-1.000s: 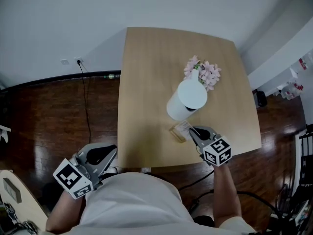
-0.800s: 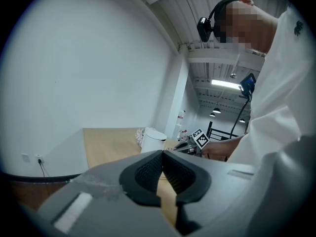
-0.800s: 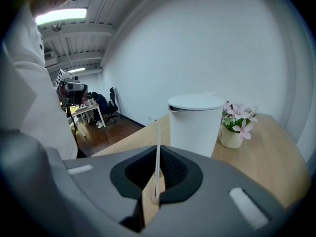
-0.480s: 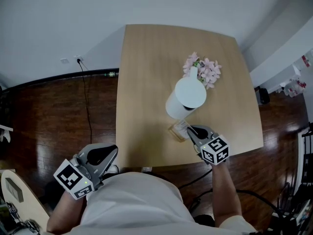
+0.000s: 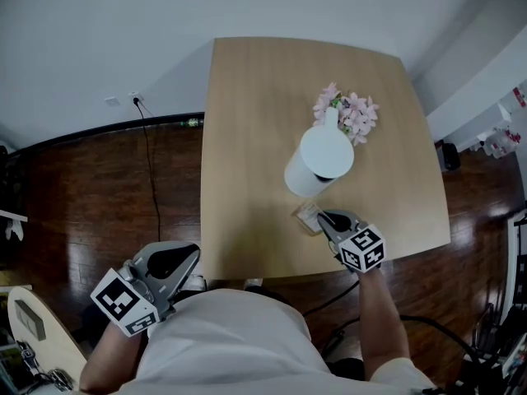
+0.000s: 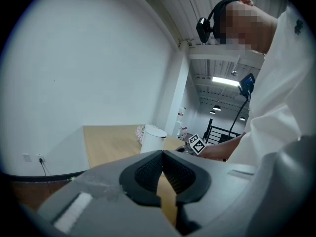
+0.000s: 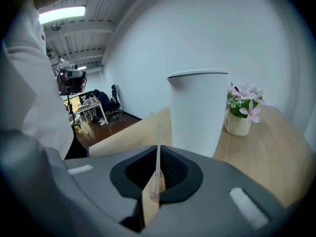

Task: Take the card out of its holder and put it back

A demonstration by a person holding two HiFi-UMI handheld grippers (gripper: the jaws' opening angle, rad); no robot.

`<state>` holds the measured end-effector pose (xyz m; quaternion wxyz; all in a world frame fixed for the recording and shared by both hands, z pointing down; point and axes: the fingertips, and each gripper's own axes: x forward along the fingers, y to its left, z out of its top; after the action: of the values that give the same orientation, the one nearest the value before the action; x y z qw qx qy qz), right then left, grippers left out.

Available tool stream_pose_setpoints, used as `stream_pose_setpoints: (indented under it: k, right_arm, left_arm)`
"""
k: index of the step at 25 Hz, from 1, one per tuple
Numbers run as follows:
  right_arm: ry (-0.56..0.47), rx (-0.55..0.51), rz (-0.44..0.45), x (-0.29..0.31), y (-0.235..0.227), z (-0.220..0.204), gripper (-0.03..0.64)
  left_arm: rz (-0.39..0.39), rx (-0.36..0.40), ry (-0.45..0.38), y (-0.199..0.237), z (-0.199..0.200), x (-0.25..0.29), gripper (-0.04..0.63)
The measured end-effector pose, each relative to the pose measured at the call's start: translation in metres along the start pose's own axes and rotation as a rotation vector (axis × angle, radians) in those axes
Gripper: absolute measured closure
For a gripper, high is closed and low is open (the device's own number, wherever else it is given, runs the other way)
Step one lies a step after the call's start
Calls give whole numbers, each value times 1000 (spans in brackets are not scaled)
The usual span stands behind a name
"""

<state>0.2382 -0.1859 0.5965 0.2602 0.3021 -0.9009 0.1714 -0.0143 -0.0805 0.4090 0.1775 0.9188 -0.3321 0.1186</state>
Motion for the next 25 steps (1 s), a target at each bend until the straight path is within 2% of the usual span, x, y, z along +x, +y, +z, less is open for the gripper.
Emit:
stream_pose_setpoints:
  k: [4, 9, 13, 17, 21, 25]
  right_arm:
    - [10, -12, -19, 1, -1, 1, 594]
    - [-5, -4, -100, -3, -4, 5, 586]
    - [-46, 13, -203, -15, -5, 18, 526]
    - [-79, 35, -323, -36, 3, 28, 504]
    - [-86, 45, -401, -55, 36, 37, 498]
    - [-103, 62, -446, -71, 91, 45, 494]
  left_arm:
    - [-3, -1, 0, 5, -1, -6, 593]
    - [-27, 4, -5, 8, -3, -15, 593]
    - [-51, 9, -13, 13, -4, -26, 593]
    - [-89, 18, -21, 18, -6, -39, 592]
    - [-137, 33, -26, 21, -9, -55, 593]
    - [-202, 51, -36, 22, -12, -72, 592]
